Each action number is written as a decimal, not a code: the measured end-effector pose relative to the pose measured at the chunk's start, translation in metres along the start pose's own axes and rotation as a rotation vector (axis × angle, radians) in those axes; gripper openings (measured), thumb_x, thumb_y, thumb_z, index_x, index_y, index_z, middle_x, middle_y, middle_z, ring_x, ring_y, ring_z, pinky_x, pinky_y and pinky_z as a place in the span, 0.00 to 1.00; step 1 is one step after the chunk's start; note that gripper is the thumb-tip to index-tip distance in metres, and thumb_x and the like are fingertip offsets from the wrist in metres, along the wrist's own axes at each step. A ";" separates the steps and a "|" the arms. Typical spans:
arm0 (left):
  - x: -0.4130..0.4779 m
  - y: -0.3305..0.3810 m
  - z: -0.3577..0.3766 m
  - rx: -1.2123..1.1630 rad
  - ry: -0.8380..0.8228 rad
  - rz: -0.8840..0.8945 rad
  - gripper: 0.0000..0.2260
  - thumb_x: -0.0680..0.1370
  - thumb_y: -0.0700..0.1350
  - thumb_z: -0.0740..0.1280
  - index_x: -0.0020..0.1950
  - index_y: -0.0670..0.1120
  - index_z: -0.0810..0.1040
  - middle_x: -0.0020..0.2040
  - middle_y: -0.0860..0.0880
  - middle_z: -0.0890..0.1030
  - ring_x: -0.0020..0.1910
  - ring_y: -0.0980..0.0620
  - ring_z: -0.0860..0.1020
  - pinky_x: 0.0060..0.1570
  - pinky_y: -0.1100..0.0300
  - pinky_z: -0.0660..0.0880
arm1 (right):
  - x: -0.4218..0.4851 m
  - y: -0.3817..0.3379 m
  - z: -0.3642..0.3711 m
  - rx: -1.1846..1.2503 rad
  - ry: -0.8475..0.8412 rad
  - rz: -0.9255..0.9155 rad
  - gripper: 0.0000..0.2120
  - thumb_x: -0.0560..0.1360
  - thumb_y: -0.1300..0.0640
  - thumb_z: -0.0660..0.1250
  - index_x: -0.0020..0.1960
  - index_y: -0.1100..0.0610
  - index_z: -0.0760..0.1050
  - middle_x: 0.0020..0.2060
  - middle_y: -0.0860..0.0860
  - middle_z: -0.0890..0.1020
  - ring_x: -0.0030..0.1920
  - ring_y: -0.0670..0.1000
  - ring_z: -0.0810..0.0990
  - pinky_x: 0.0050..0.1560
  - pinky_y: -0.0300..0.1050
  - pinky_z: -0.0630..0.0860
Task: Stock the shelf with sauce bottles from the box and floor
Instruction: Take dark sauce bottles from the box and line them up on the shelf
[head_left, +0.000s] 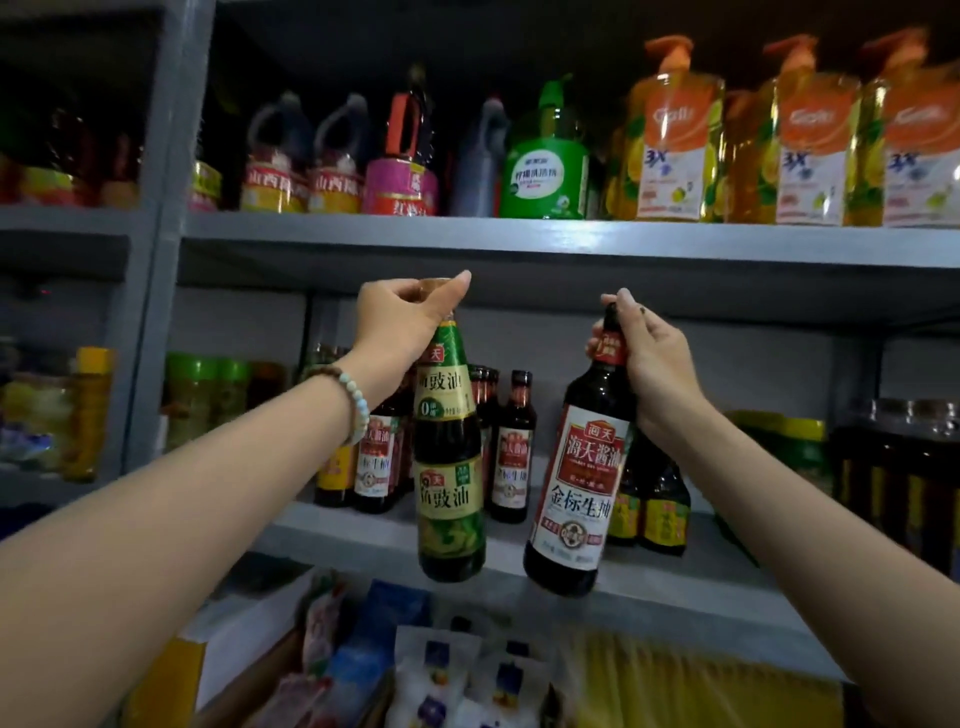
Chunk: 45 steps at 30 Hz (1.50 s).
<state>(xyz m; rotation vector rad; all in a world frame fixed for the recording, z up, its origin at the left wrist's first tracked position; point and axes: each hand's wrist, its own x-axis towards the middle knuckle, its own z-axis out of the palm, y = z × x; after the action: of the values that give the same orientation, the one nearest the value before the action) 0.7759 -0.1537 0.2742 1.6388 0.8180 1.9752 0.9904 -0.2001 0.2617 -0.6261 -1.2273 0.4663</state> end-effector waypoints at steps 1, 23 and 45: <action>0.009 -0.005 0.001 0.017 0.021 0.000 0.16 0.66 0.60 0.74 0.36 0.47 0.83 0.31 0.55 0.82 0.27 0.62 0.78 0.27 0.66 0.72 | 0.010 0.008 0.003 -0.009 -0.007 -0.009 0.11 0.78 0.49 0.63 0.50 0.56 0.78 0.36 0.50 0.79 0.37 0.47 0.78 0.43 0.41 0.77; 0.098 -0.142 -0.003 0.107 0.042 -0.009 0.13 0.66 0.59 0.74 0.33 0.50 0.81 0.31 0.55 0.82 0.34 0.58 0.80 0.31 0.64 0.73 | 0.067 0.146 0.069 -0.118 -0.026 -0.003 0.10 0.78 0.51 0.62 0.51 0.55 0.77 0.38 0.51 0.80 0.34 0.41 0.80 0.35 0.33 0.77; 0.098 -0.187 0.026 0.122 -0.090 -0.045 0.12 0.69 0.57 0.72 0.42 0.51 0.78 0.36 0.55 0.80 0.35 0.59 0.77 0.29 0.70 0.67 | 0.073 0.175 0.074 -0.134 -0.106 0.062 0.11 0.77 0.49 0.64 0.55 0.53 0.77 0.39 0.51 0.83 0.41 0.48 0.83 0.43 0.41 0.80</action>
<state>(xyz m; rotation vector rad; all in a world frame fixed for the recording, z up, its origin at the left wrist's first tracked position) 0.7762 0.0515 0.2191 1.7479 0.9495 1.8392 0.9402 -0.0086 0.2124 -0.7635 -1.3502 0.4764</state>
